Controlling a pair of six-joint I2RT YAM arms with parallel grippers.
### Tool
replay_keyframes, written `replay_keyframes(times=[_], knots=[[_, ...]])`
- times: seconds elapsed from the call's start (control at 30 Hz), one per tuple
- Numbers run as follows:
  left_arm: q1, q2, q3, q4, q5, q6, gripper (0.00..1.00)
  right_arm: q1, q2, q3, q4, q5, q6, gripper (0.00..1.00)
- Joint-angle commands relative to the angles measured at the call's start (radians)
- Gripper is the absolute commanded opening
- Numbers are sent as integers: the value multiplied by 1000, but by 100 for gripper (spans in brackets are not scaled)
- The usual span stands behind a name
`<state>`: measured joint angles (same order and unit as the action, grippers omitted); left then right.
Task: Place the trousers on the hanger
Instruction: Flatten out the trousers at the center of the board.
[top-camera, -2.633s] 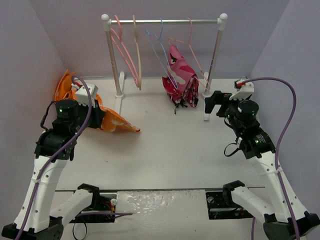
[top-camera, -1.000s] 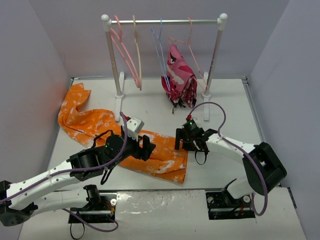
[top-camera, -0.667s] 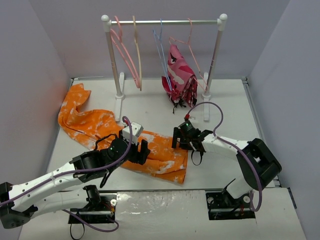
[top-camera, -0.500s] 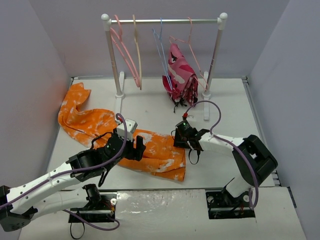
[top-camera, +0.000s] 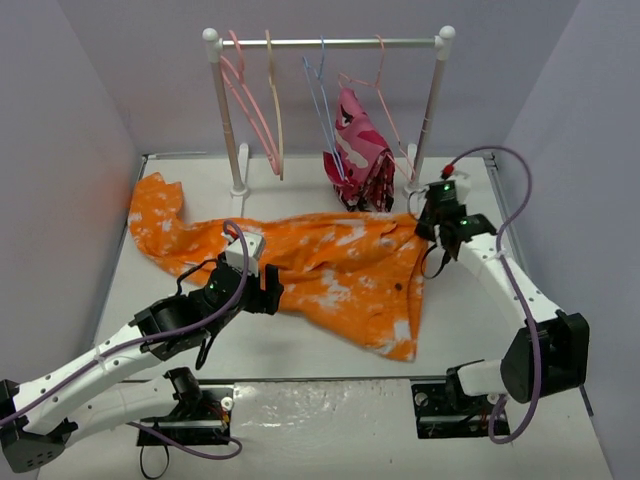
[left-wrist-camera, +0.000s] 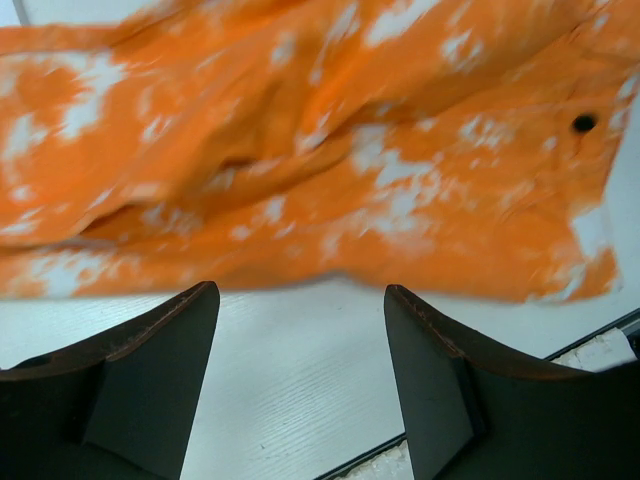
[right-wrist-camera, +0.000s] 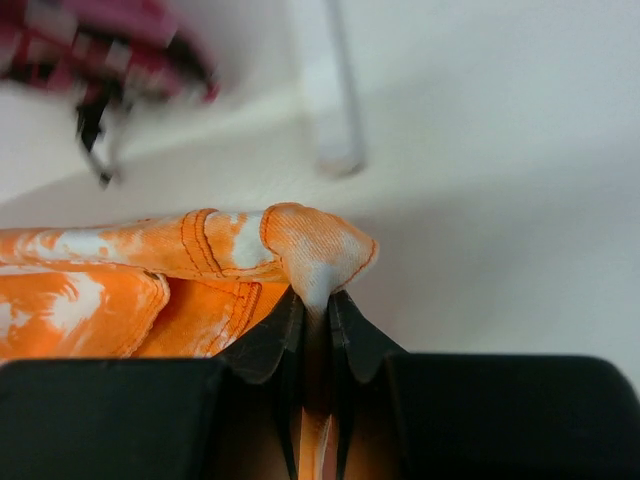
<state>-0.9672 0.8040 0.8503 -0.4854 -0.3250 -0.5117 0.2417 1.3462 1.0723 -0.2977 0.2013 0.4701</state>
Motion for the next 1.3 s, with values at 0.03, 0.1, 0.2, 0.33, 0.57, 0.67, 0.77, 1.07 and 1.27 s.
replay_keyframes(times=[0.03, 0.1, 0.2, 0.33, 0.57, 0.67, 0.77, 1.07, 1.27], knots=[[11, 18, 15, 77, 26, -4, 64, -242, 54, 107, -64, 23, -131, 2], [12, 28, 18, 83, 34, -4, 64, -303, 107, 158, -63, 4, -127, 0], [13, 39, 21, 88, 42, -5, 64, -335, 195, 240, -66, 36, -101, 0], [17, 56, 25, 81, 32, -12, 64, -342, 247, 325, -70, 20, -80, 37], [85, 95, 5, 85, 16, -49, 64, -265, 139, 65, -58, -31, 43, 75], [142, 115, -10, 106, 64, -64, 64, -228, 67, -92, -18, -61, 104, 75], [182, 131, -10, 118, 91, -64, 63, -190, 21, -242, 45, -116, 181, 74], [275, 147, -12, 76, 95, -80, 63, -235, 115, -371, 168, -148, 262, 73], [361, 136, -17, 10, 104, -131, 64, -405, 175, -327, 190, -80, 286, 72]])
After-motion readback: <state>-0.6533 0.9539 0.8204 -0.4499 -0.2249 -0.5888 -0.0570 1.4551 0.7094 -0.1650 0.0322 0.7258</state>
